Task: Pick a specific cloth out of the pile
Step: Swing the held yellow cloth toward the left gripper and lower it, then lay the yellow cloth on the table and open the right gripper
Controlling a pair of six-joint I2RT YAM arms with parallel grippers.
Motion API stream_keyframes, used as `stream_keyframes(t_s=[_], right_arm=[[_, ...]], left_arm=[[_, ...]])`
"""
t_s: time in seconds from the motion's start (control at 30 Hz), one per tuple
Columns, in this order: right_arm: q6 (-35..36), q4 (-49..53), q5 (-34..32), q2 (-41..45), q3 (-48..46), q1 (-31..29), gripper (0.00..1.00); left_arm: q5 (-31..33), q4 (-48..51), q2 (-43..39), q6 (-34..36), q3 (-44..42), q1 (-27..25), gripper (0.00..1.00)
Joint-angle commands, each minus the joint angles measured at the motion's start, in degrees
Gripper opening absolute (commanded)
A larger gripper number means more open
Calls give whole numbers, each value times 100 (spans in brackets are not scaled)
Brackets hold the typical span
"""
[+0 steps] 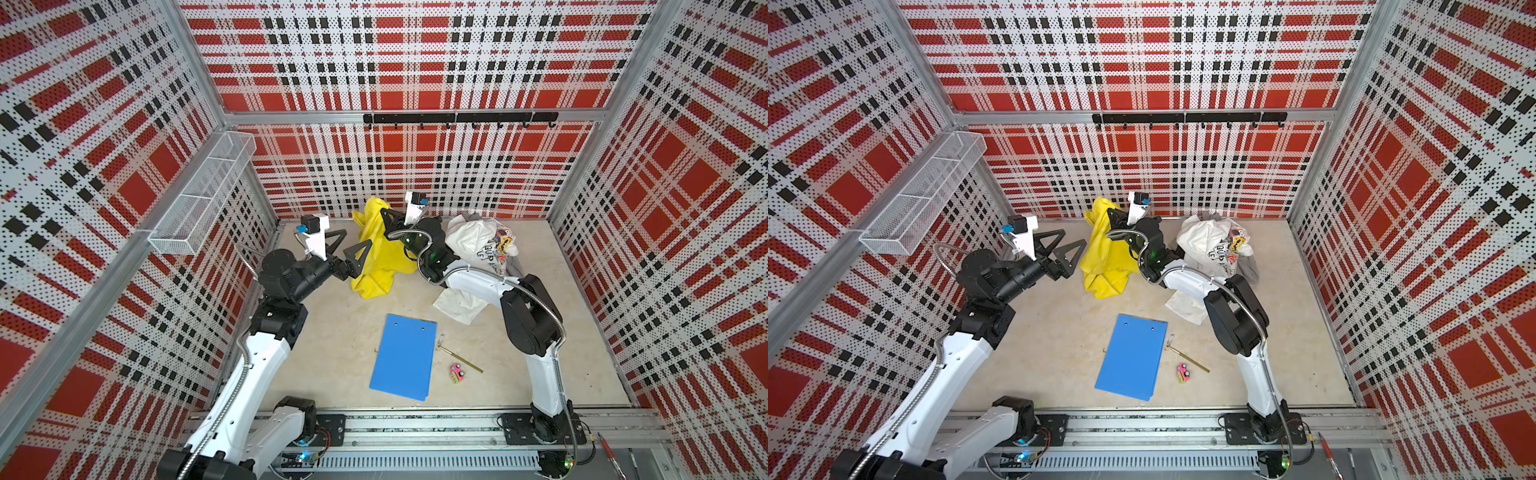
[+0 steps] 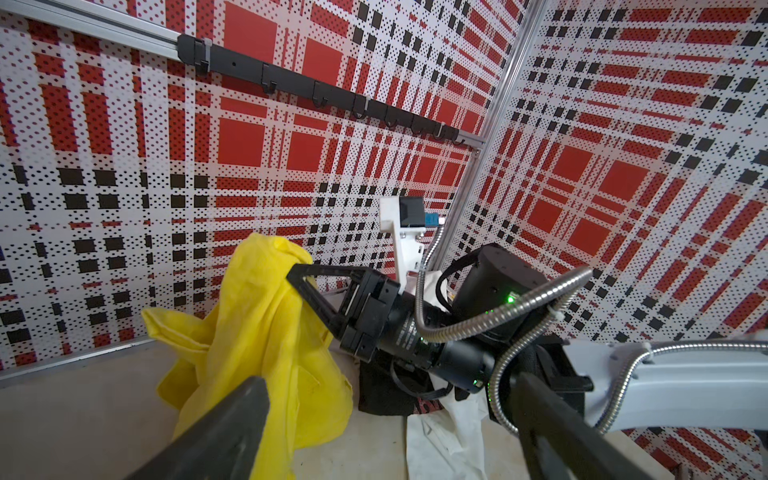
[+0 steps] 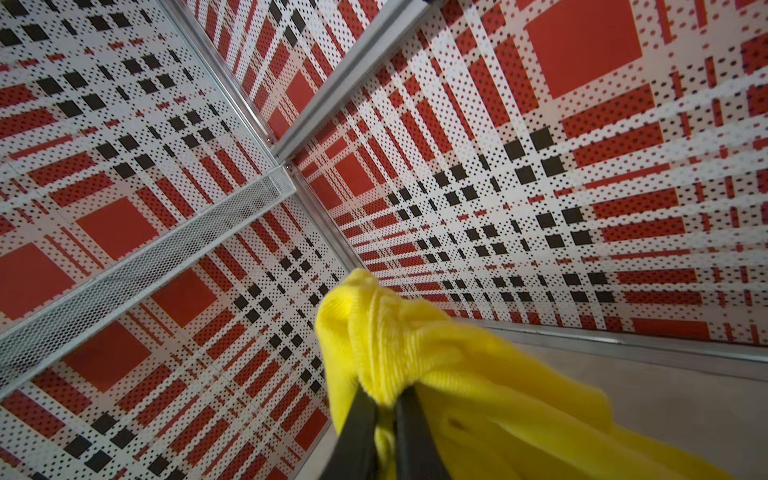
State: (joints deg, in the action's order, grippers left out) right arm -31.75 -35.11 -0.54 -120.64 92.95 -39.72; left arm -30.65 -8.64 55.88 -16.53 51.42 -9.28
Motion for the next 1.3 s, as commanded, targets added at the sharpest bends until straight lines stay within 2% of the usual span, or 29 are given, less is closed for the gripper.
stream_keyframes(t_s=[0.0,0.1,0.23,0.4,0.63,0.87,1.27], right_arm=[[-218,-480,87,-72,13,-27,2],[-307,-359,248,-179,-137,-89,2],[-449,-203,34,-283,-488,-215,3],[-752,501,100,-621,-299,-224,4],[-969,951,-76,-757,-551,-237,5],[-978,2091,-107,-1113,48,-249,10],[-976,2875,-283,-1583,566,-281,15]], left_arm=[[-55,-199,19,-63,-44,71,94],[-55,-199,22,-61,-44,67,94],[-46,-198,18,-60,-44,71,94],[-55,-194,45,-73,-44,58,93],[-11,-199,12,-64,-53,36,93],[-28,-194,55,-76,-44,37,93],[29,-194,22,-28,-49,-15,93]])
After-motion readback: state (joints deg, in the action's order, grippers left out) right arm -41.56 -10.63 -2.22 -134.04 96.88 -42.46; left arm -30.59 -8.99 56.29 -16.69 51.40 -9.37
